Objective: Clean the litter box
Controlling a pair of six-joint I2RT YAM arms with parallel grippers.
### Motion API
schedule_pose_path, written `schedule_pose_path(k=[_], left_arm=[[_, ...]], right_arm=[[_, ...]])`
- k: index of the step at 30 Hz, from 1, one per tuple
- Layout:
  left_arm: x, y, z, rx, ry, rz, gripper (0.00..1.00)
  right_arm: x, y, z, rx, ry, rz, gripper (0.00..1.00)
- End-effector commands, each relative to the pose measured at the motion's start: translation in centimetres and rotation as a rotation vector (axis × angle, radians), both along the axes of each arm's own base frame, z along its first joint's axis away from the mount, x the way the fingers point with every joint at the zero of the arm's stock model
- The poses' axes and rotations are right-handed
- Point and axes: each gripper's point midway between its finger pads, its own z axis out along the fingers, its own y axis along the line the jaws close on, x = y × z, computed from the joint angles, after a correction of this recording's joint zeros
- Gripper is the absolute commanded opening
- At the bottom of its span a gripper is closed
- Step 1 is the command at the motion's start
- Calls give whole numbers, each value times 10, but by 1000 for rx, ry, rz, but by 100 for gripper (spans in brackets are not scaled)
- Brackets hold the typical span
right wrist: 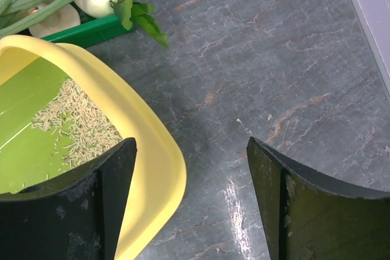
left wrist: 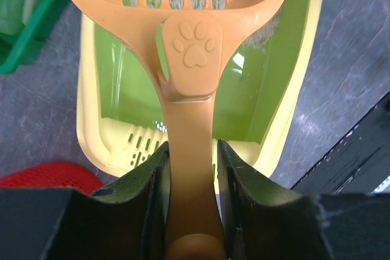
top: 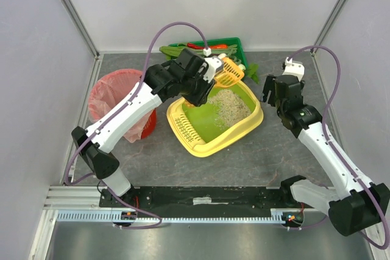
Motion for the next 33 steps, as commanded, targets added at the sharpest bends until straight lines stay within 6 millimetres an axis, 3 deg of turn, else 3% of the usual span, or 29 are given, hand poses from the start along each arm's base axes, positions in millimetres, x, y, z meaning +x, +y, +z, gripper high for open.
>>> schedule_pose_path(k=[1,9,20,33], left_arm=[[-10,0,-28,41,61,-76,2],[-23,13,-44,23,108,-27,2],[-26,27,-46,24,115,40,2],[-33,35,-47,25,116,60,2]], right_arm=[[4,16,0,20,68,141,80],[6,42,-22,54,159,283,72],[-8,45,-49,84,265,283,58],[3,50,-64,69,304,298,41]])
